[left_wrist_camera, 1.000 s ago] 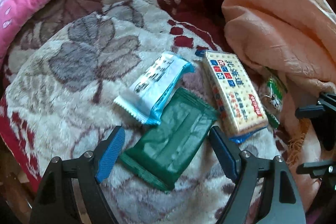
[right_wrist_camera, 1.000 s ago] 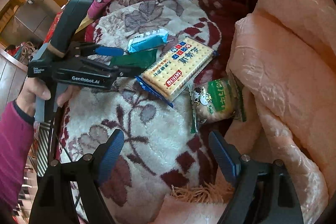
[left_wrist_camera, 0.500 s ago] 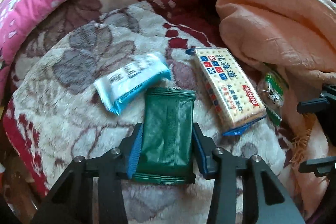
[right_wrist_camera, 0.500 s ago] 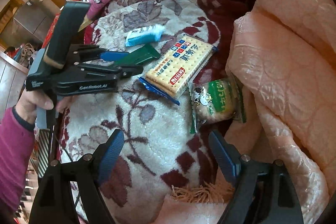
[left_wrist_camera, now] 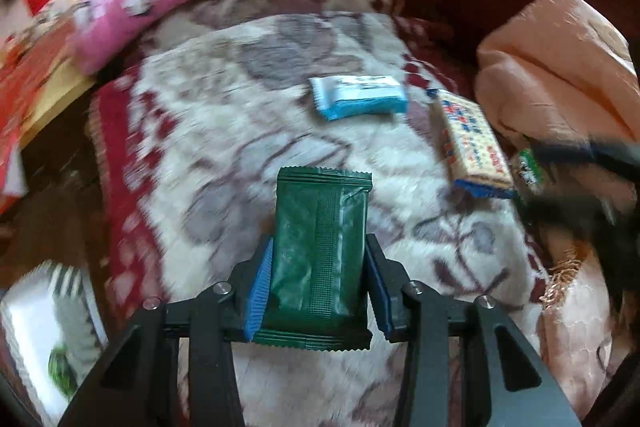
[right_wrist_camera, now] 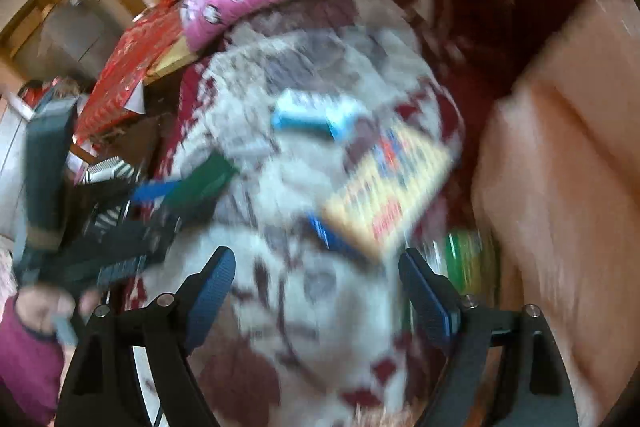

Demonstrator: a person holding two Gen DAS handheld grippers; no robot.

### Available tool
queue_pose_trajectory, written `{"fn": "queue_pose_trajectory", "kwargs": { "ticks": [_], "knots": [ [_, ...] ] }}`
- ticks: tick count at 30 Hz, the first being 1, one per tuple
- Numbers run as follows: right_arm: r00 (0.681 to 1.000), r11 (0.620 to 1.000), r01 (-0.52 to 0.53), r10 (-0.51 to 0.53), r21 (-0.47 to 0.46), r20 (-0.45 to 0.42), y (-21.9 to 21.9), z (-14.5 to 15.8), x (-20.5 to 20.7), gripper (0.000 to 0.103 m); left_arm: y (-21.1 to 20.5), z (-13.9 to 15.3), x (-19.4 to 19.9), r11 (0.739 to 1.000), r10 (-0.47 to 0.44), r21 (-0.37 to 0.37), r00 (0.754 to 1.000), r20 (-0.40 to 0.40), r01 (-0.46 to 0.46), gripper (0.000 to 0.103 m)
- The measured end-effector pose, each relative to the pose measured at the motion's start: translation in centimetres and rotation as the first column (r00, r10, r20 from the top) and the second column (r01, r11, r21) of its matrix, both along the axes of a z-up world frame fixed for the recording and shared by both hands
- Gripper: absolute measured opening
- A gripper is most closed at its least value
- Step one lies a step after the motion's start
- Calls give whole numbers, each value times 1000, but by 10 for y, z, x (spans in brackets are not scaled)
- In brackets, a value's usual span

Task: Organize snacks
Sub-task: 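Grasp the dark green packet with the left gripper while the right grasps the light blue packet, then carry the dark green and light blue packets over the white tray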

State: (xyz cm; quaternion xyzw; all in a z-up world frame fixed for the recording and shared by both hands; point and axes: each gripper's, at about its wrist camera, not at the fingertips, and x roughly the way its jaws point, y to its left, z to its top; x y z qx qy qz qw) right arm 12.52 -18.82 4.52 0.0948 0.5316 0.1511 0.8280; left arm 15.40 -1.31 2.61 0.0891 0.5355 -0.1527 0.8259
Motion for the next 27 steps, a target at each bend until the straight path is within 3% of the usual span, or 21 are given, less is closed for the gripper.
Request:
{"fn": "queue_pose_trajectory", "kwargs": {
  "ticks": [5, 7, 11, 13, 18, 20, 24, 27],
  "knots": [
    [977, 970, -197, 206, -141, 54, 32, -7, 63, 88, 17, 6, -29, 995, 99, -19, 995, 4, -98, 43],
    [953, 929, -286, 302, -234, 36, 46, -19, 86, 88, 21, 6, -36, 992, 123, -36, 992, -4, -123, 43],
    [912, 861, -383, 411, -335, 14, 58, -44, 120, 88, 26, 3, -46, 986, 151, -70, 988, -28, -152, 43],
    [905, 849, -399, 426, -347, 1, 58, -54, 131, 88, 26, 1, -48, 986, 147, -70, 989, -33, -149, 43],
    [901, 859, -416, 434, -297, -6, 58, -66, 141, 87, 29, 2, -48, 983, 163, -80, 986, -30, -165, 43],
    [905, 872, -414, 424, -262, -21, 59, -67, 141, 75, 29, 3, -48, 982, 168, -84, 985, -28, -170, 43],
    [917, 895, -394, 398, -210, -25, 63, -63, 131, 33, 28, 5, -51, 980, 179, -85, 984, -21, -180, 43],
    [932, 911, -360, 362, -203, -27, 62, -58, 120, 30, 28, 8, -57, 978, 191, -79, 982, -12, -191, 43]
  ]
}}
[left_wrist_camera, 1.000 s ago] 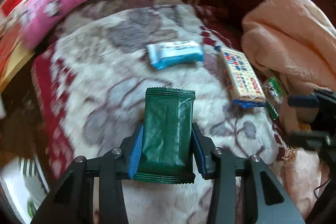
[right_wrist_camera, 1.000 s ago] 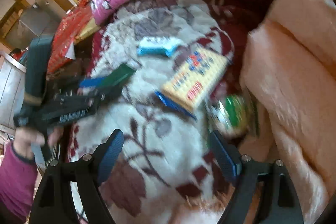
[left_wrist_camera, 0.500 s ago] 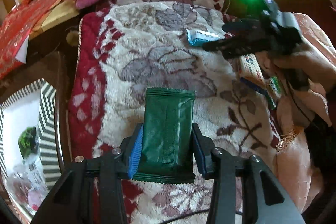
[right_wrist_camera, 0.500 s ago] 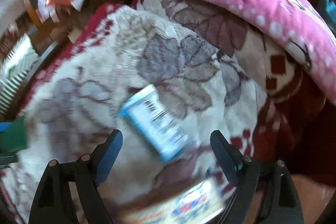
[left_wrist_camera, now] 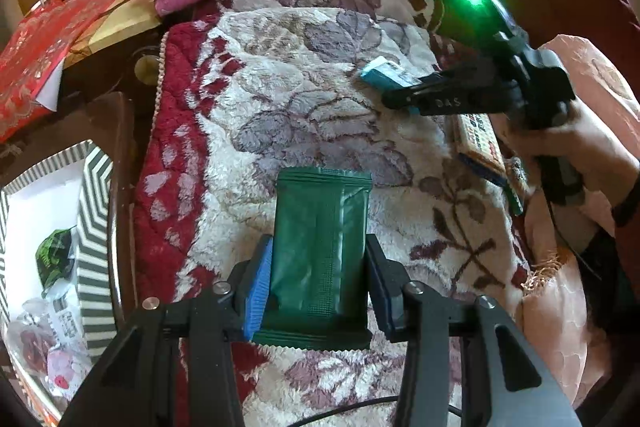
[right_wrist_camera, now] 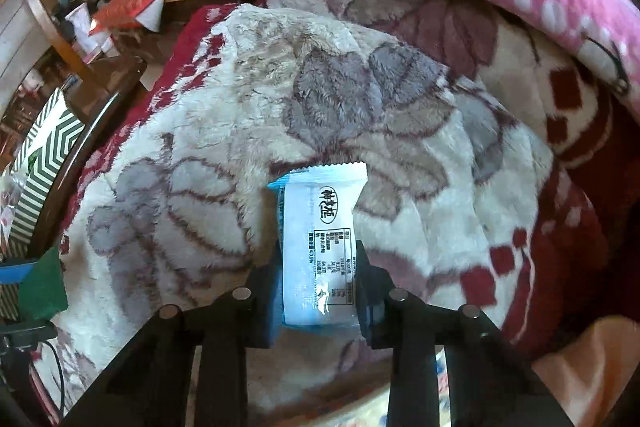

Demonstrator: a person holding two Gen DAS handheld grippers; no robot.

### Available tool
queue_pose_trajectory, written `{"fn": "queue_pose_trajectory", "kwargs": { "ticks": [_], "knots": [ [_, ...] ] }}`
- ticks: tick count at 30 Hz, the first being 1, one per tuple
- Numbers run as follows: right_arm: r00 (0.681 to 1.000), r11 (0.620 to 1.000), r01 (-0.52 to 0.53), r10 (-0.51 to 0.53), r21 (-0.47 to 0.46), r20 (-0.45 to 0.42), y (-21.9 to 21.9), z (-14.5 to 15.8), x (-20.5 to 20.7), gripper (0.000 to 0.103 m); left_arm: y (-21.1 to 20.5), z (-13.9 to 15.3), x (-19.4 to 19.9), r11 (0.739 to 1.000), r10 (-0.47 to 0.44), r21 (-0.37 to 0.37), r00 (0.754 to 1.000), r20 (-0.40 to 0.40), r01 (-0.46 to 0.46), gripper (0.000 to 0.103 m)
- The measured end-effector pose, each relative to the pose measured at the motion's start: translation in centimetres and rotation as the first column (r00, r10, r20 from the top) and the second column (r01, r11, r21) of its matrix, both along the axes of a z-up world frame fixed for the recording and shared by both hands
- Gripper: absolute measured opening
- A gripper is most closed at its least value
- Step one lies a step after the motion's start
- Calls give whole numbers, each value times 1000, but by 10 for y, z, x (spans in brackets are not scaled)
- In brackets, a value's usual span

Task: Organize snacks
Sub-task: 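Carry the dark green and light blue packets over the white tray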

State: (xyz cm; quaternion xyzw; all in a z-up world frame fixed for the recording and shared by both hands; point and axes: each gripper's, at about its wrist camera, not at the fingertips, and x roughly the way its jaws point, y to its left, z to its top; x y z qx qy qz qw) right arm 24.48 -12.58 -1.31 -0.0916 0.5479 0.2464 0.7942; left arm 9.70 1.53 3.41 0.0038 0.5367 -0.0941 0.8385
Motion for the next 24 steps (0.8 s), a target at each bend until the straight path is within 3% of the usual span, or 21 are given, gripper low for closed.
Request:
{"fn": "queue_pose_trajectory", "kwargs": {
  "ticks": [13, 24],
  "knots": [
    [995, 991, 73, -81, 114, 62, 12, 58, -117, 30, 21, 14, -41, 995, 100, 4, 995, 19, -100, 43],
    [996, 981, 73, -80, 178, 32, 48, 63, -180, 30, 44, 28, -78, 987, 161, 19, 985, 54, -163, 43]
  ]
}}
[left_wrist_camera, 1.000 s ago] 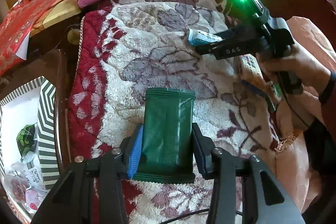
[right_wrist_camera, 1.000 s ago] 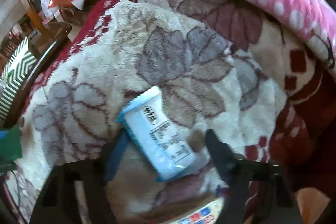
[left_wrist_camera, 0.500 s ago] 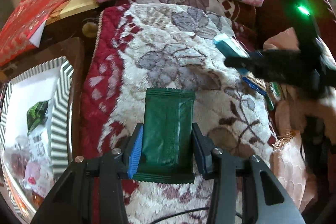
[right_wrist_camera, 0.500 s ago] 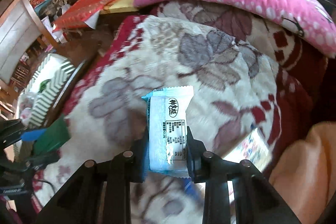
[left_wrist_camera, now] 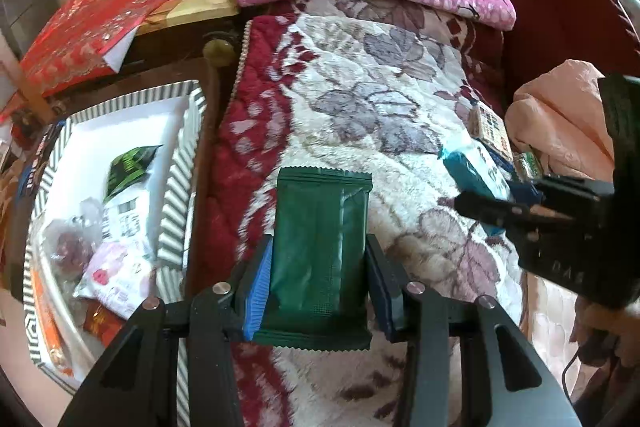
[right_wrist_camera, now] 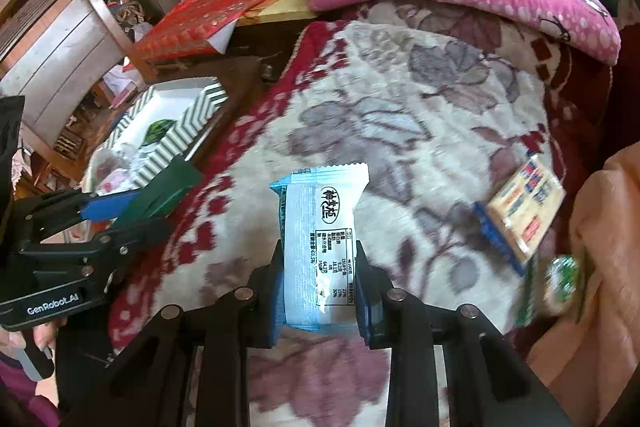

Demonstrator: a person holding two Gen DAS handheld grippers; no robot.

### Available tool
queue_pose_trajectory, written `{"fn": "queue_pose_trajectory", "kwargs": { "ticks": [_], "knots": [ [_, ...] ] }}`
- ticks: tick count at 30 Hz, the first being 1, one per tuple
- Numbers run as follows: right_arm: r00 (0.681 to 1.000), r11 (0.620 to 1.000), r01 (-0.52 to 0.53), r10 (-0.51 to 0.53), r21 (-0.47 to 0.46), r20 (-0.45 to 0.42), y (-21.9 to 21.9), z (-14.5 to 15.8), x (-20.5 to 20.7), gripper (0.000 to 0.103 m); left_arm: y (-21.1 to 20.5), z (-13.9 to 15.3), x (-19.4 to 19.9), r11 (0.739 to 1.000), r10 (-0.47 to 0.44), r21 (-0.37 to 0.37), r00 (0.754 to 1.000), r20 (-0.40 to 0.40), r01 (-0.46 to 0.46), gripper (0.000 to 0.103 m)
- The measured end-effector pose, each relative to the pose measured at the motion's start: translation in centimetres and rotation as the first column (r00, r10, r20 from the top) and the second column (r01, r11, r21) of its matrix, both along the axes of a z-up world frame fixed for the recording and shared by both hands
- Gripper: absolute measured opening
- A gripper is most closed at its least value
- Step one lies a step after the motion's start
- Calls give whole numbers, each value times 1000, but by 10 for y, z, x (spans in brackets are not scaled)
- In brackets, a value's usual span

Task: Organize snacks
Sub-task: 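Carry the dark green and light blue packets over the white tray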

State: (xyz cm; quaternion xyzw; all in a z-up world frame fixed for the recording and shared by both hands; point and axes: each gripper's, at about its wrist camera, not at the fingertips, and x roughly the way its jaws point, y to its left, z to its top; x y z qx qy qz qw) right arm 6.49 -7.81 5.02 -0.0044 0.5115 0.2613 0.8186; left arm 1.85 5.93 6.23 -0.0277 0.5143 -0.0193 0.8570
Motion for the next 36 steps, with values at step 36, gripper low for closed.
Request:
{"fn": "queue_pose_trajectory", "kwargs": {
  "ticks": [36],
  "knots": [
    [965, 965, -262, 261, 19, 35, 161, 38, -19, 31, 161, 43, -63, 942, 330, 26, 939, 91, -334, 43]
  ]
}}
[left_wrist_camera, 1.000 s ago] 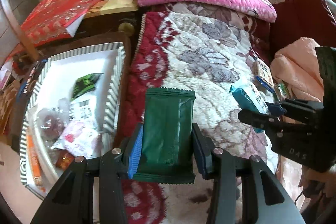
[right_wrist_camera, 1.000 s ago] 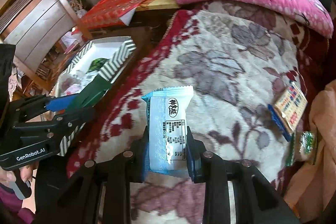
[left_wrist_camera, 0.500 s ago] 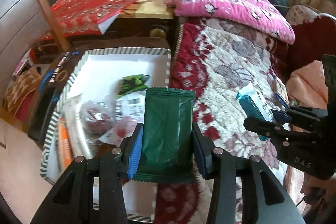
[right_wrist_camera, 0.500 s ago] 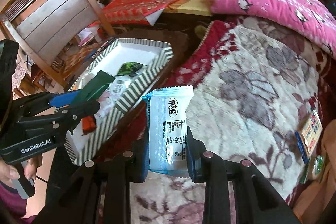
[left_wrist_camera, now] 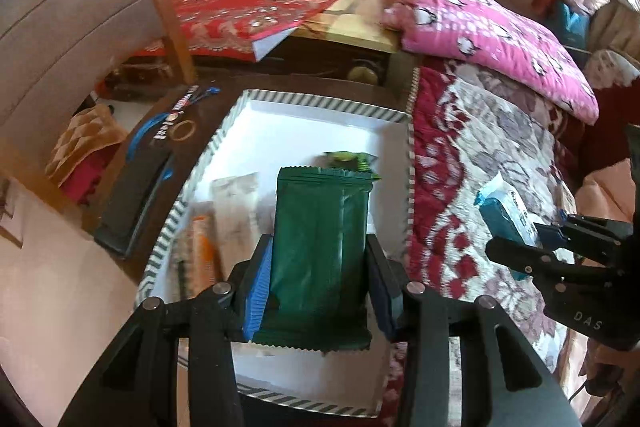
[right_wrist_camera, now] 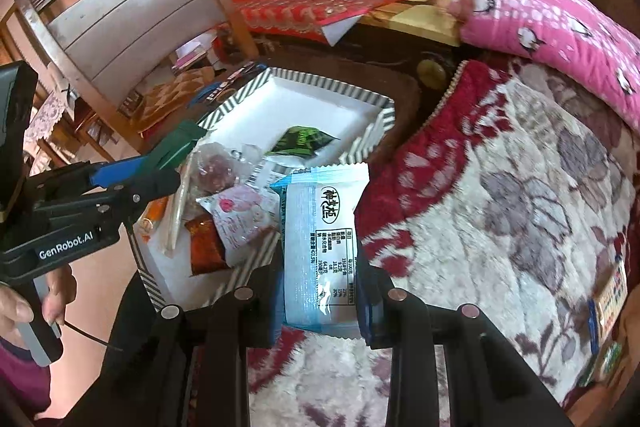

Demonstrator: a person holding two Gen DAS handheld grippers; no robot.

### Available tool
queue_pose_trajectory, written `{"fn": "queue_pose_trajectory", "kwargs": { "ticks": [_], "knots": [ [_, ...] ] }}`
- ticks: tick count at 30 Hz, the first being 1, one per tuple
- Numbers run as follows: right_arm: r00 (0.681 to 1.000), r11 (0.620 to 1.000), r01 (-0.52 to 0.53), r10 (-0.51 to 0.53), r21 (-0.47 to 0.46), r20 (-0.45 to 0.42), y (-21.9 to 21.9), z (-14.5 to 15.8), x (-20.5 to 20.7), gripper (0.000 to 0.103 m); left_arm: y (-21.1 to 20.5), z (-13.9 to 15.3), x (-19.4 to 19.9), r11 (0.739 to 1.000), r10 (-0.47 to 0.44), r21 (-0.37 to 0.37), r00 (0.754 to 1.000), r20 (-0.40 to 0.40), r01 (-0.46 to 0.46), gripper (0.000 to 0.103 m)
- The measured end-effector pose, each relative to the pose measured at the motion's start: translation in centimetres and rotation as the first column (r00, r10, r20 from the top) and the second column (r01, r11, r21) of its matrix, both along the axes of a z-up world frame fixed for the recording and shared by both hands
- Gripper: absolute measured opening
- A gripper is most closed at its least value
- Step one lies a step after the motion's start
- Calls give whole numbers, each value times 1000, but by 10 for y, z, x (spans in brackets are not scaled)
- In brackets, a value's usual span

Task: Organize snacks
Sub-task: 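Carry the dark green and light blue packets over the white tray, then open the left gripper to drop the green packet while the right drops the blue packet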

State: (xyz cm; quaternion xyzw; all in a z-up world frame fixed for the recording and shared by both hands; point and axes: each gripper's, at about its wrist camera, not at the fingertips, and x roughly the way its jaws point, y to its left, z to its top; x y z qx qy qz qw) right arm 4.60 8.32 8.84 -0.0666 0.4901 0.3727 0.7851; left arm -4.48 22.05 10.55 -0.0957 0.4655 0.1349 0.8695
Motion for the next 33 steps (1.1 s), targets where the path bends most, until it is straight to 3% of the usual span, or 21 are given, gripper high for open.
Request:
{"fn": "queue_pose_trajectory", "kwargs": {
  "ticks": [12, 33],
  "knots": [
    [997, 997, -77, 77, -22, 1, 45, -1, -1, 31, 36, -9, -17, 997, 80, -14, 997, -17, -80, 43],
    [990, 987, -141, 138, -76, -39, 103, -24, 11, 31, 59, -34, -7, 993, 107, -38, 992, -61, -109, 43]
  ]
}}
